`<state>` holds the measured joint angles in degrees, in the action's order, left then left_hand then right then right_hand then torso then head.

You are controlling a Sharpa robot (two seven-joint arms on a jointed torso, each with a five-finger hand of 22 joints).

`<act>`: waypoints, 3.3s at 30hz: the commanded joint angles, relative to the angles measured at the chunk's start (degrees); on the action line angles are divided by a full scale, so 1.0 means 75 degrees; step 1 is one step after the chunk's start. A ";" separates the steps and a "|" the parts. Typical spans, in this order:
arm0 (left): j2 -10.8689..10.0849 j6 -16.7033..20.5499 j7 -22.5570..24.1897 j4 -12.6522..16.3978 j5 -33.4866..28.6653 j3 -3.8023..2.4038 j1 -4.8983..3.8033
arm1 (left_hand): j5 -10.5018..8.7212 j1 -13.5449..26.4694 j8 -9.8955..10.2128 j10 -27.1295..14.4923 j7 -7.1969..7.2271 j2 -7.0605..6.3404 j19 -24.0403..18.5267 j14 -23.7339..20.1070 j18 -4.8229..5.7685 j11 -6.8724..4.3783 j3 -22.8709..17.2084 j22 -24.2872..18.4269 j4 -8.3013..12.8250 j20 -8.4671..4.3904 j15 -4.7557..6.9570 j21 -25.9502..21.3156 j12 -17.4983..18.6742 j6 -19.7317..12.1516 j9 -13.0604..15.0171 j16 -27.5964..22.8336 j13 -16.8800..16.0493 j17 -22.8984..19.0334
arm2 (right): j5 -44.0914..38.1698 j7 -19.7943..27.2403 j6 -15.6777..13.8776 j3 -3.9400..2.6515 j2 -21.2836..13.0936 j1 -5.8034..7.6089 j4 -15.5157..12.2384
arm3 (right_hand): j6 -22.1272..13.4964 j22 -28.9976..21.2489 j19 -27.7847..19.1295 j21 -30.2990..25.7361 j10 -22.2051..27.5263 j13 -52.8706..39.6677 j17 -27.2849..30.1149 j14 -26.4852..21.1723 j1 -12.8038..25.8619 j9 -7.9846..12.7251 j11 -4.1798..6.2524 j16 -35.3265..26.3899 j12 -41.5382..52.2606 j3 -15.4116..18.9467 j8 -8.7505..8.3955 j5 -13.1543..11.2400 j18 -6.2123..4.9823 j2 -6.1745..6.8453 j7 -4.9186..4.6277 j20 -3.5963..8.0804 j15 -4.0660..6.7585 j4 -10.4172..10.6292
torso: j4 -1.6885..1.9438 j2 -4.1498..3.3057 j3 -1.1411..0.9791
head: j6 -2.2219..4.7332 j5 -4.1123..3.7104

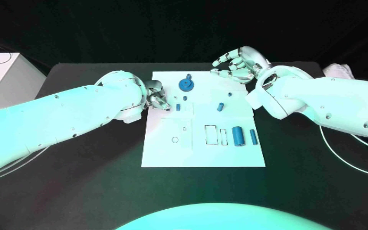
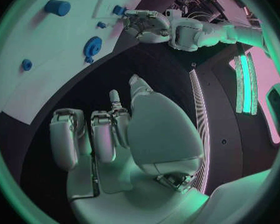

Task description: Assemble the parts on the task board

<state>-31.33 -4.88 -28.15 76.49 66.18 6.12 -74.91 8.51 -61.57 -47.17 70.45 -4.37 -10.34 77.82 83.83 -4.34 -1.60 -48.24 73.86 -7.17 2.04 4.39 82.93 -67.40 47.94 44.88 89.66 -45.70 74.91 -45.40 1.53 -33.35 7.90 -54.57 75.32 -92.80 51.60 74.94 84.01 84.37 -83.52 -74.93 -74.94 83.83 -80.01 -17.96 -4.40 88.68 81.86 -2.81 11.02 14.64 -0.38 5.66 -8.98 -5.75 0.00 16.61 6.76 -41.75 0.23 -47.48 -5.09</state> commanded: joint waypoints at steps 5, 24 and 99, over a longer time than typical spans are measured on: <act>-0.0006 -0.0435 -0.0103 0.0021 0.0020 0.0054 0.0059 | 0.0015 -0.0011 -0.0026 0.0029 0.0317 0.0094 0.0073 0.0817 0.0077 -0.0041 -0.0766 0.0006 0.0832 -0.0005 0.0051 0.0044 0.0023 0.0366 0.0298 0.0037 0.0011 0.1995 | -0.0016 0.0042 0.0109 -0.0001 0.0005 -0.0004 0.0000 | -0.0004 0.1541 0.0468 -0.0022 0.0036 -0.1071 -0.1565 0.0710 0.0085 0.0013 0.0010 -0.0036 -0.0012 -0.0034 0.0031 0.0033 -0.0136 -0.0005 -0.0023 -0.0020 -0.0004 0.0009 | 0.0006 0.0004 -0.0004 | -0.0019 -0.0004; -0.0014 -0.0513 -0.0111 0.0038 0.0020 0.0058 0.0059 | 0.0008 -0.0010 -0.0032 0.0039 0.0320 0.0089 0.0074 0.0820 0.0077 -0.0044 -0.0765 0.0007 0.0841 -0.0009 0.0053 0.0044 0.0022 0.0364 0.0290 0.0041 0.0009 0.2004 | -0.0012 0.0055 0.0102 -0.0001 0.0003 -0.0005 0.0007 | -0.0004 0.1541 0.0468 -0.0022 0.0036 -0.1071 -0.1565 0.0710 0.0085 0.0013 0.0010 -0.0036 -0.0012 -0.0034 0.0031 0.0033 -0.0136 -0.0005 -0.0023 -0.0020 -0.0004 0.0009 | 0.0007 0.0000 -0.0006 | -0.0021 -0.0011; 0.0129 -0.0240 -0.0064 -0.0379 -0.0187 0.0050 0.0058 | -0.0148 0.0971 -0.0197 -0.0126 0.0346 -0.0129 -0.0012 0.0790 0.0048 -0.0042 0.1287 -0.0139 -0.0837 -0.0030 0.0059 -0.0085 0.0083 0.0420 -0.0207 -0.0004 0.0334 0.1912 | -0.0001 0.0064 0.0106 0.0004 0.0007 -0.0018 0.0061 | -0.0009 0.1525 0.0458 -0.0053 0.0043 -0.1062 -0.1539 0.0704 0.0160 0.0018 0.0012 -0.0049 -0.0018 -0.0053 0.0034 0.0076 -0.0143 -0.0017 -0.0022 -0.0018 -0.0001 0.0001 | -0.0005 -0.0007 0.0001 | -0.0027 -0.0066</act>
<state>-30.38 -6.32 -27.87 74.07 64.60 6.26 -74.80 7.54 -54.78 -48.98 69.40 -1.45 -11.27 78.00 84.05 -4.35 -2.25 -38.79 72.83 -13.59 1.86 4.60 82.47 -66.51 51.12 43.35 89.63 -43.28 74.91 -45.29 1.58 -33.21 7.94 -54.53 75.23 -92.35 51.60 74.91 84.01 84.16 -83.52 -74.93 -74.90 83.83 -79.47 -17.91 -4.40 88.68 81.86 -2.80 11.02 14.86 -0.38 5.58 -8.99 -5.75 0.00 16.61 6.73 -41.79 0.24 -47.66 -5.55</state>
